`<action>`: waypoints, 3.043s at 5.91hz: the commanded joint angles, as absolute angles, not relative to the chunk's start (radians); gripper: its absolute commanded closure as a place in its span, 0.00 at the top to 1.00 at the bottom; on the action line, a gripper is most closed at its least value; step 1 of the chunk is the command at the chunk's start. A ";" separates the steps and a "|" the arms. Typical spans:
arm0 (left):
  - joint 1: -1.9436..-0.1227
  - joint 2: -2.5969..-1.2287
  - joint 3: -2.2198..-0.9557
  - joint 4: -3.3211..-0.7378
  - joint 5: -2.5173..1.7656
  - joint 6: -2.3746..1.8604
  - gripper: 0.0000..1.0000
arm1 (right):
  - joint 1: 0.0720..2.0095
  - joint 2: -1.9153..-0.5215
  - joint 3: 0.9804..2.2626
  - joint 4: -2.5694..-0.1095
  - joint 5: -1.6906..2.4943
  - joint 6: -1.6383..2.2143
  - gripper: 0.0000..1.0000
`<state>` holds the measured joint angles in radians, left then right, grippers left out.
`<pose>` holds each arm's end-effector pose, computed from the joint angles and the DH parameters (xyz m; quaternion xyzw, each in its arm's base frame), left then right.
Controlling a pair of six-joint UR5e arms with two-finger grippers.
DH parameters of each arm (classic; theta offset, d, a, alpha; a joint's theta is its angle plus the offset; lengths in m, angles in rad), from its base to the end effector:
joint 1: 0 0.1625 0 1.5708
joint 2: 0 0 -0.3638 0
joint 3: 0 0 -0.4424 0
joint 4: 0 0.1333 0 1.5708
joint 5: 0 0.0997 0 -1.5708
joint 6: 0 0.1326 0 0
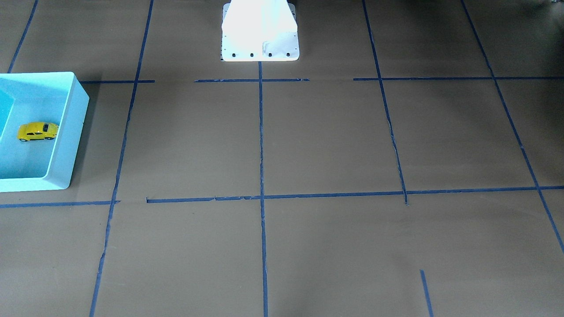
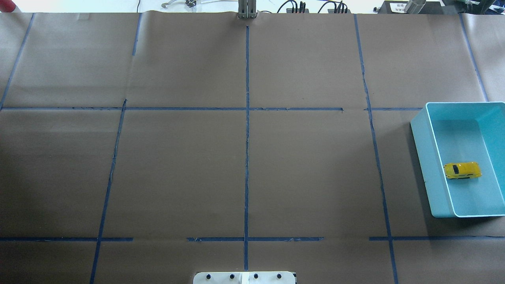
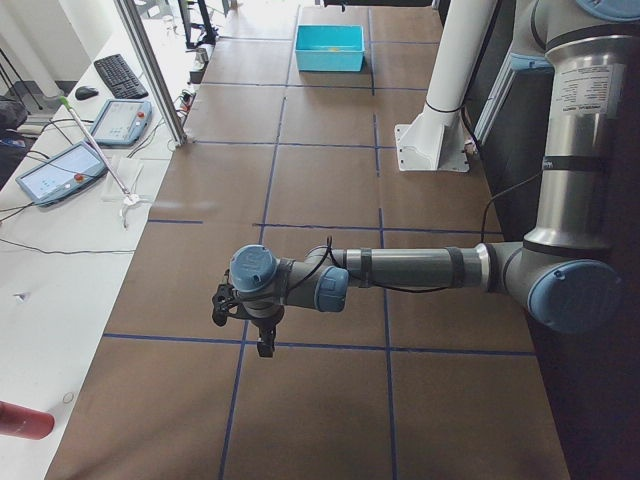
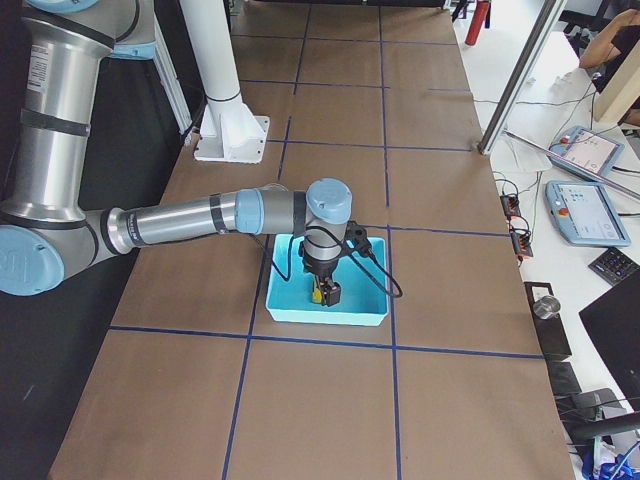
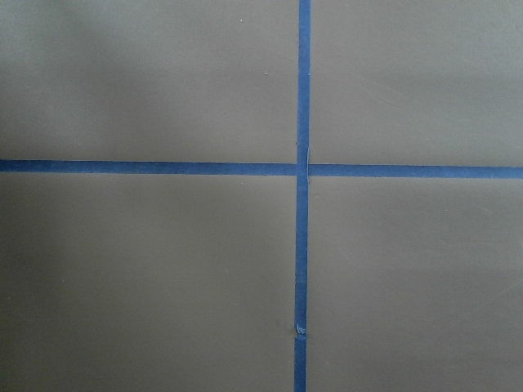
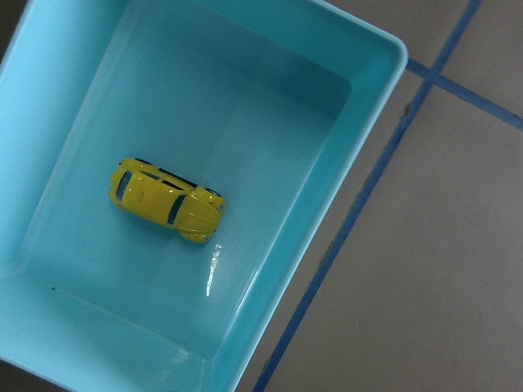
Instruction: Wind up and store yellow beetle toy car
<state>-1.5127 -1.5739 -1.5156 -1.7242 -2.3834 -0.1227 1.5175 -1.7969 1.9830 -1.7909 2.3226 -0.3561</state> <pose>-0.0049 -0.5526 0.6300 0.0107 0.3973 -0.0096 0.9176 0.0187 -0.4512 0.5354 0.0397 -0.3652 -0.1829 0.9119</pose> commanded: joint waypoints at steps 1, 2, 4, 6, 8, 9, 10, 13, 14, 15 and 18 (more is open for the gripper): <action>-1.513 -1.574 -1.516 -1.724 -2.384 -0.123 1.00 | 1.609 -1.808 1.948 -1.812 2.324 -0.188 1.00; -1.513 -1.574 -1.516 -1.724 -2.384 -0.123 1.00 | 1.623 -1.792 1.922 -1.803 2.319 0.054 1.00; -1.513 -1.574 -1.514 -1.724 -2.384 -0.123 1.00 | 1.624 -1.772 1.924 -1.792 2.303 0.173 1.00; -1.513 -1.574 -1.514 -1.724 -2.384 -0.123 1.00 | 1.624 -1.775 1.902 -1.772 2.299 0.161 1.00; -1.511 -1.574 -1.513 -1.724 -2.384 -0.123 1.00 | 1.624 -1.776 1.887 -1.773 2.275 0.164 1.00; -1.509 -1.574 -1.511 -1.724 -2.384 -0.123 1.00 | 1.624 -1.778 1.879 -1.773 2.275 0.161 1.00; -1.509 -1.584 -1.502 -1.724 -2.384 -0.121 1.00 | 1.624 -1.776 1.861 -1.772 2.276 0.150 1.00; -1.509 -1.649 -1.419 -1.724 -2.384 -0.123 1.00 | 1.624 -1.776 1.850 -1.773 2.275 0.074 1.00; -1.509 -1.651 -1.413 -1.718 -2.384 -0.121 1.00 | 1.629 -1.776 1.850 -1.773 2.276 0.077 1.00; -1.509 -1.670 -1.405 -1.718 -2.384 -0.121 1.00 | 1.634 -1.776 1.850 -1.773 2.278 0.078 1.00; -1.509 -1.773 -1.272 -1.718 -2.384 -0.121 1.00 | 1.635 -1.776 1.850 -1.773 2.278 0.075 1.00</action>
<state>-1.5094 -1.7552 -1.2980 -1.7181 -2.3838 -0.1222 1.6346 -1.7754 1.8504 -1.7730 2.2779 0.0756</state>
